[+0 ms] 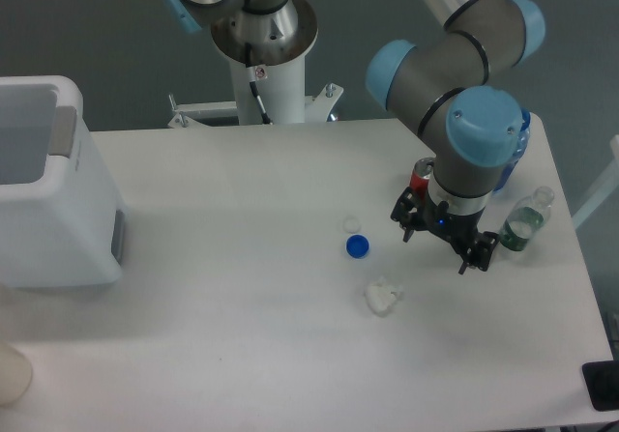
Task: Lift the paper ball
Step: 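Move the open gripper from beside the bottles toward the blue cap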
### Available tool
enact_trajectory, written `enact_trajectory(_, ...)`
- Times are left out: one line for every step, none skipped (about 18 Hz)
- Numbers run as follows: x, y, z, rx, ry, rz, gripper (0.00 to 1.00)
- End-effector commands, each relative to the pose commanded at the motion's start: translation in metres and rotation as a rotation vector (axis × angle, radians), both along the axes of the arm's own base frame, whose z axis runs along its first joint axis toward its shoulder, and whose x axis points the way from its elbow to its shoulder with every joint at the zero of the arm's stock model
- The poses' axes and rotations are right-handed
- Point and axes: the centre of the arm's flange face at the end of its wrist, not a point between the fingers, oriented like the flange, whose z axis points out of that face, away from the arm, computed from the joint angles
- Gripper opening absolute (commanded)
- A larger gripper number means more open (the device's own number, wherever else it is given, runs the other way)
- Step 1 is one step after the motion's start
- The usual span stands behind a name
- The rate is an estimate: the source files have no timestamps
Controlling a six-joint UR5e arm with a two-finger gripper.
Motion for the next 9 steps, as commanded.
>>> enact_trajectory(0.007, -0.002, -0.004, -0.003, -0.004, 0.009, 1.00)
enact_trajectory(0.013, -0.003, -0.003, -0.002, 0.001, 0.009, 1.00)
enact_trajectory(0.016, -0.005, -0.007, -0.005, -0.005, 0.009, 1.00)
enact_trajectory(0.017, -0.005, -0.010, -0.004, -0.011, 0.011, 1.00)
enact_trajectory(0.020, -0.001, -0.010, -0.002, -0.012, 0.009, 1.00)
enact_trajectory(0.025, 0.005, -0.013, -0.002, -0.017, 0.026, 1.00)
enact_trajectory(0.027, 0.011, -0.012, 0.003, -0.018, 0.050, 1.00)
enact_trajectory(0.029, 0.020, -0.019, 0.004, -0.029, 0.070, 1.00)
enact_trajectory(0.030, 0.026, -0.029, -0.001, -0.041, 0.094, 1.00)
